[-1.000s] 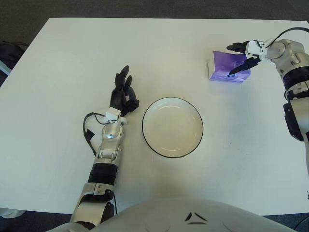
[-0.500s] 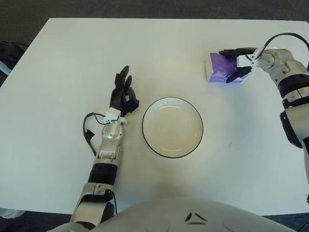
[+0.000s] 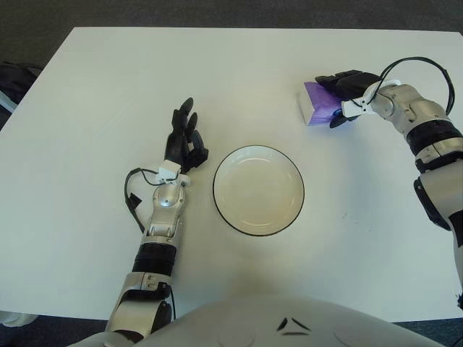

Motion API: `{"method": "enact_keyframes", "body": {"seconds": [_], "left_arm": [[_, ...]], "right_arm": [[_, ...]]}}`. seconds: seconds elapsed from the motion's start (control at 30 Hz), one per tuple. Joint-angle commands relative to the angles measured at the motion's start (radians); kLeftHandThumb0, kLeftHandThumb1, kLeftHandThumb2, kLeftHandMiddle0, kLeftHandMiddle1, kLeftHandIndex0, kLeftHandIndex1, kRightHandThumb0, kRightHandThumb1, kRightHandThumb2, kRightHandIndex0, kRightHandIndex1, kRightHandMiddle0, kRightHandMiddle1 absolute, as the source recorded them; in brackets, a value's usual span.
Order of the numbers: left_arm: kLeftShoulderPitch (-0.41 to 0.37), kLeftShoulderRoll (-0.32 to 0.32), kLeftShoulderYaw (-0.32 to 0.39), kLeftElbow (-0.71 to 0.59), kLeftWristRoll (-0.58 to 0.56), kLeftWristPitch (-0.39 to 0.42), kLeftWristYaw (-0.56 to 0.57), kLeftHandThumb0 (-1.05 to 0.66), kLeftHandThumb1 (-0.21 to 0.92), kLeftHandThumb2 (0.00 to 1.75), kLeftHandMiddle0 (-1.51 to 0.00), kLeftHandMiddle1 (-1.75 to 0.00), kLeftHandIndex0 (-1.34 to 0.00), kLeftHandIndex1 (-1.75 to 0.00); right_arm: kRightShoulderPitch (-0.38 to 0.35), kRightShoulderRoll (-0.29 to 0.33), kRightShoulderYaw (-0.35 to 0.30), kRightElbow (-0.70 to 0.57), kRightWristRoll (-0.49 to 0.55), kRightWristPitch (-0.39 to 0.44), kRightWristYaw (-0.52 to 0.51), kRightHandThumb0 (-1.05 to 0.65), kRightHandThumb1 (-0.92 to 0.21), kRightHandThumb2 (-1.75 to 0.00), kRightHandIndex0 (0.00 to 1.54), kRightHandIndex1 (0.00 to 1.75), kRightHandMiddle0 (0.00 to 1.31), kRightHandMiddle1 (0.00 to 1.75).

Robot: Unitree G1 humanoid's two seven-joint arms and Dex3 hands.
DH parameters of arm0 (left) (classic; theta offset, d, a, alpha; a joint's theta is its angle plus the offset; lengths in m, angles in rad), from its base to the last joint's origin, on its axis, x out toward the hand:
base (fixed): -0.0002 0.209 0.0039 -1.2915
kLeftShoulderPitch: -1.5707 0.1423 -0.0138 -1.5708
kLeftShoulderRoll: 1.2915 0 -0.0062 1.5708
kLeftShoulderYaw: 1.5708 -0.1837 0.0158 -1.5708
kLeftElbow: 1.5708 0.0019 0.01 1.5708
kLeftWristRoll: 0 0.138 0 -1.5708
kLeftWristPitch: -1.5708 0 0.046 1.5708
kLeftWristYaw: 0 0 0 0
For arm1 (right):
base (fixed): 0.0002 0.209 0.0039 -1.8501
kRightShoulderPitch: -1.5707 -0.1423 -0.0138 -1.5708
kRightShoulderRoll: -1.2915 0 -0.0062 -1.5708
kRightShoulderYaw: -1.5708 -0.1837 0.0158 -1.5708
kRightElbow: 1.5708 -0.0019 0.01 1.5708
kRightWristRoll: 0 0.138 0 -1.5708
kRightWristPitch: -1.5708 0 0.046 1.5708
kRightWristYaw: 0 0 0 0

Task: Put the tissue paper into the plate.

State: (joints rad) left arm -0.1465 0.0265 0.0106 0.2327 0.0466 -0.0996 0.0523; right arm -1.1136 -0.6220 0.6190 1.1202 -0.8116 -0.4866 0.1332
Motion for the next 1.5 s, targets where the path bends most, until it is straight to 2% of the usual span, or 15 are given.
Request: {"method": "enact_keyframes", "body": {"seconds": [0.0,0.57,0.73,0.77,0.83,0.87,0.9,0.93,1.0,1.03,1.07,1.1,1.17,1.37,1.47], "left_arm": [[0.078,-0.006,-0.002,0.079,0.001,0.074,0.000,-0.79,0.92,1.01,-0.31,0.00,0.00,-0.49],[0.085,-0.015,-0.007,0.075,0.007,0.067,0.010,-0.81,0.92,1.03,-0.32,-0.01,0.00,-0.48],[0.085,-0.016,-0.008,0.073,0.007,0.069,0.009,-0.81,0.92,1.02,-0.32,-0.01,0.00,-0.48],[0.085,-0.017,-0.008,0.073,0.007,0.068,0.009,-0.81,0.92,1.02,-0.32,-0.01,0.00,-0.48],[0.085,-0.017,-0.009,0.073,0.007,0.068,0.009,-0.81,0.92,1.02,-0.32,-0.01,0.00,-0.48],[0.085,-0.017,-0.010,0.072,0.008,0.069,0.009,-0.81,0.92,1.02,-0.32,-0.01,0.00,-0.48],[0.085,-0.017,-0.010,0.072,0.009,0.069,0.009,-0.80,0.92,1.02,-0.32,-0.01,0.00,-0.48],[0.085,-0.017,-0.011,0.071,0.009,0.071,0.010,-0.80,0.92,1.02,-0.32,0.00,0.00,-0.48],[0.086,-0.018,-0.012,0.069,0.009,0.076,0.010,-0.80,0.92,1.02,-0.32,0.00,0.00,-0.48],[0.086,-0.018,-0.012,0.068,0.009,0.077,0.010,-0.80,0.92,1.02,-0.31,0.00,0.00,-0.48],[0.085,-0.019,-0.012,0.067,0.008,0.081,0.010,-0.80,0.92,1.02,-0.31,0.00,0.00,-0.48],[0.085,-0.019,-0.011,0.067,0.007,0.084,0.010,-0.79,0.92,1.02,-0.31,0.00,0.00,-0.48],[0.084,-0.020,-0.010,0.067,0.005,0.089,0.011,-0.79,0.92,1.02,-0.31,0.00,0.00,-0.48],[0.082,-0.021,-0.008,0.069,0.003,0.092,0.013,-0.79,0.92,1.02,-0.31,0.00,0.00,-0.49],[0.080,-0.020,-0.008,0.073,0.003,0.089,0.011,-0.79,0.92,1.02,-0.31,0.00,0.00,-0.49]], "right_arm": [[0.046,0.026,0.031,0.017,-0.027,-0.024,-0.004,-1.05,-0.92,-0.28,0.00,0.00,0.00,0.00],[0.065,0.036,0.058,0.057,-0.022,-0.050,-0.036,-1.05,-0.92,-0.34,0.00,0.00,0.00,0.00],[0.072,0.037,0.054,0.061,-0.019,-0.033,-0.061,-1.05,-0.92,-0.34,0.02,0.01,0.02,0.01],[0.073,0.038,0.053,0.062,-0.018,-0.028,-0.066,-1.05,-0.92,-0.33,0.08,0.01,0.01,0.23],[0.077,0.043,0.044,0.063,-0.009,-0.016,-0.084,-1.05,-0.92,-0.31,0.13,0.02,0.01,0.44],[0.082,0.048,0.033,0.063,0.000,-0.009,-0.113,-1.02,-0.92,-0.29,0.19,0.28,0.04,0.69],[0.085,0.051,0.025,0.062,0.006,-0.004,-0.135,-0.96,-0.90,-0.24,0.34,0.81,0.15,1.07],[0.092,0.054,0.014,0.061,0.013,0.001,-0.171,-0.92,-0.89,-0.20,0.44,1.15,0.22,1.31],[0.110,0.062,-0.007,0.057,0.026,0.009,-0.237,-0.83,-0.86,-0.17,0.62,1.44,0.36,1.53],[0.120,0.066,-0.016,0.056,0.031,0.012,-0.267,-0.70,-0.77,-0.28,0.73,1.55,0.49,1.60],[0.146,0.074,-0.043,0.046,0.053,0.009,-0.329,-0.66,-0.71,-0.37,0.77,1.59,0.54,1.63],[0.164,0.080,-0.062,0.040,0.068,0.007,-0.373,-0.53,-0.58,-0.60,0.87,1.65,0.66,1.67],[0.186,0.089,-0.093,0.036,0.095,0.001,-0.434,-0.37,-0.40,-0.91,1.00,1.71,0.82,1.72],[0.208,0.106,-0.135,0.035,0.120,0.002,-0.556,-0.12,-0.20,-1.32,1.18,1.74,1.03,1.74],[0.214,0.109,-0.141,0.033,0.114,0.016,-0.625,-0.06,-0.16,-1.41,1.22,1.74,1.07,1.75]]}}
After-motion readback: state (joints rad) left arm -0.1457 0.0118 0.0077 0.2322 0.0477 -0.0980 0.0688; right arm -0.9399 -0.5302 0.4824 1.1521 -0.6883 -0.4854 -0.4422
